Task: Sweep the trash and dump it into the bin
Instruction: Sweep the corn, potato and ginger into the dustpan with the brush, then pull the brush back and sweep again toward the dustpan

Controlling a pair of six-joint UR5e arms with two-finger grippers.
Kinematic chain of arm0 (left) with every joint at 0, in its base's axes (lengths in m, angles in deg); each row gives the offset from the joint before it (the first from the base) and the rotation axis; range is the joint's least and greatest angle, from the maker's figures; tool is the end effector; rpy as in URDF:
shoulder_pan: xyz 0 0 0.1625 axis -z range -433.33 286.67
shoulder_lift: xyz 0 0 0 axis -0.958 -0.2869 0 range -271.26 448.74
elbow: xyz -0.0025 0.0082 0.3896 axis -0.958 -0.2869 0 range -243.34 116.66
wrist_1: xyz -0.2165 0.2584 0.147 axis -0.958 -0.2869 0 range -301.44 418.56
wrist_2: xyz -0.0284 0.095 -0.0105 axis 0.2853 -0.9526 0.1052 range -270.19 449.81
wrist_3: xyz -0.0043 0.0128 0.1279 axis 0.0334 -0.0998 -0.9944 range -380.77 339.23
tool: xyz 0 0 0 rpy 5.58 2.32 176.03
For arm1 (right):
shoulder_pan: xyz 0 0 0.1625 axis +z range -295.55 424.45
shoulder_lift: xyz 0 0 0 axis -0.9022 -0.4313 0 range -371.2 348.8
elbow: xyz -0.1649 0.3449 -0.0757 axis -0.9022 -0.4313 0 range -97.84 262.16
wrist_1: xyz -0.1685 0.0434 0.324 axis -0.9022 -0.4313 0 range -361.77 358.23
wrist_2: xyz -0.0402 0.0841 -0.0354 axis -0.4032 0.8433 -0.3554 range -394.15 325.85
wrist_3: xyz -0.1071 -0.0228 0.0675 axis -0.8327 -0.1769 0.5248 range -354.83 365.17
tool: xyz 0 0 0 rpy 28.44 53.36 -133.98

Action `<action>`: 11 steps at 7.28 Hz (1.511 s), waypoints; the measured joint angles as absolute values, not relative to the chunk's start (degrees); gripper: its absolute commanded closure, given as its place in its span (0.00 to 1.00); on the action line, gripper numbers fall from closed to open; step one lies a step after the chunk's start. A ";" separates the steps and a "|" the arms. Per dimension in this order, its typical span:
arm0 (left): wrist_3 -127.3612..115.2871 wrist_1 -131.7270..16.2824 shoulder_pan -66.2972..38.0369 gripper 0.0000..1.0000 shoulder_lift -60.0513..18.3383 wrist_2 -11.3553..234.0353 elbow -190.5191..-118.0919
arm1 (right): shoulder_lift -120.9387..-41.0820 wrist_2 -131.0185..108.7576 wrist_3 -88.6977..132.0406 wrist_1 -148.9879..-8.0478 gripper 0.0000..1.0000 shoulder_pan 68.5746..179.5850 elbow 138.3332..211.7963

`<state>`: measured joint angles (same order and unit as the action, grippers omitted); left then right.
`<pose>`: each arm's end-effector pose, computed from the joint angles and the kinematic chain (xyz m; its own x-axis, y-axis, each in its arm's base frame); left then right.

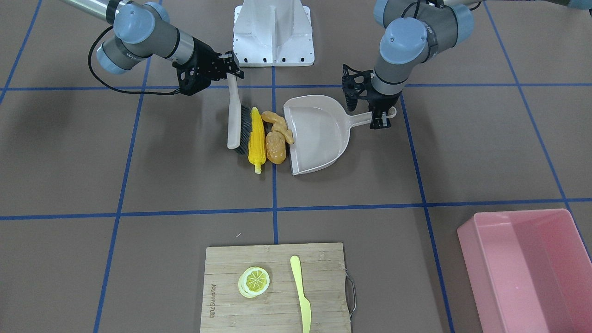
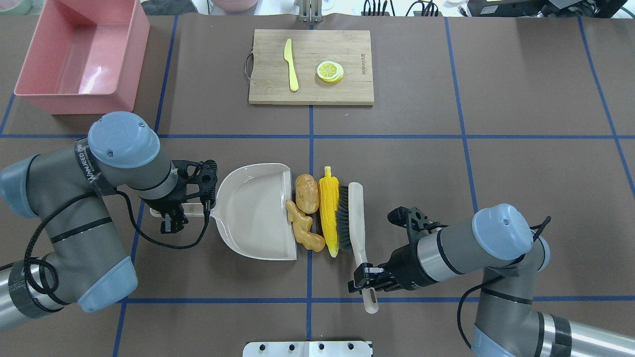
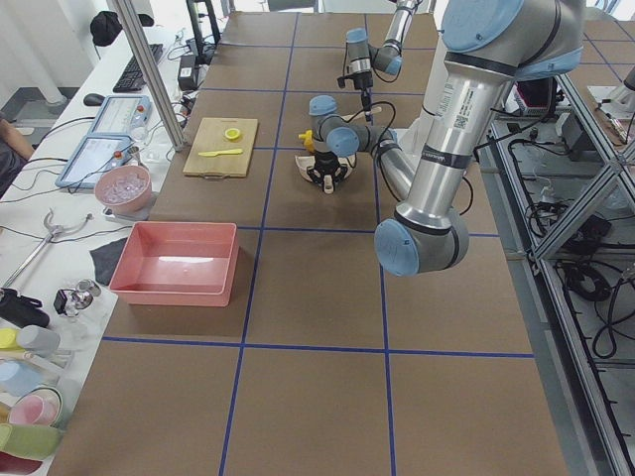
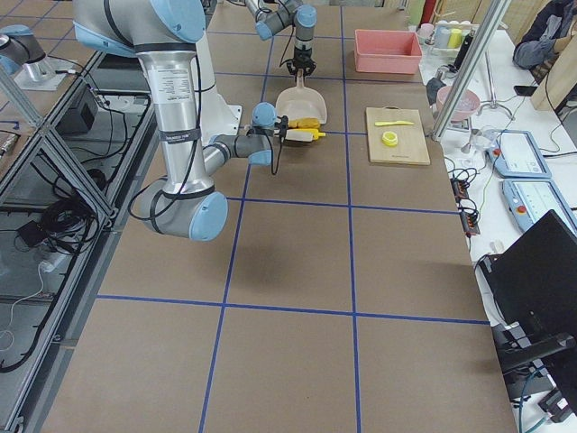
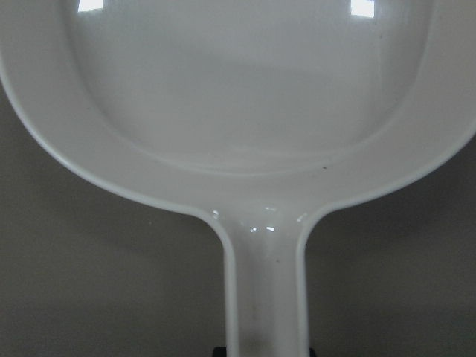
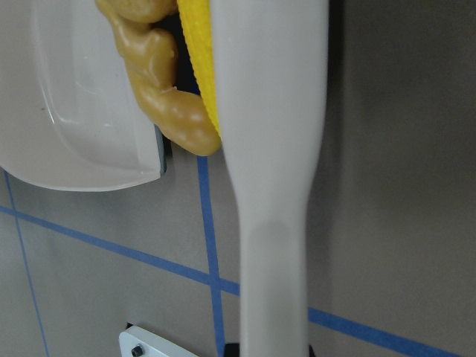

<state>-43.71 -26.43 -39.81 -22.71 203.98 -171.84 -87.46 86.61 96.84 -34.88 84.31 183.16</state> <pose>0.4175 -0.3732 0.3442 0.0174 0.9962 -0.0859 -0.7495 0.0699 0.6583 -0.4734 -0.2428 0.3151 0.1421 0.0780 0.9868 0.1801 0.9782 -0.1032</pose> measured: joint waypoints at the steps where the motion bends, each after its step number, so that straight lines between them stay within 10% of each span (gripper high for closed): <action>1: -43.71 -26.43 -39.78 1.00 -22.71 203.98 -171.83 | -86.30 86.49 96.84 -35.57 1.00 84.08 182.92; 11: -43.79 -26.43 -39.17 1.00 -22.68 204.00 -172.04 | -77.59 85.06 96.75 -40.72 1.00 83.87 179.74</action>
<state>-43.79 -26.43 -39.17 -22.68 204.00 -172.04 -77.59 85.06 96.75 -40.72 83.87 179.74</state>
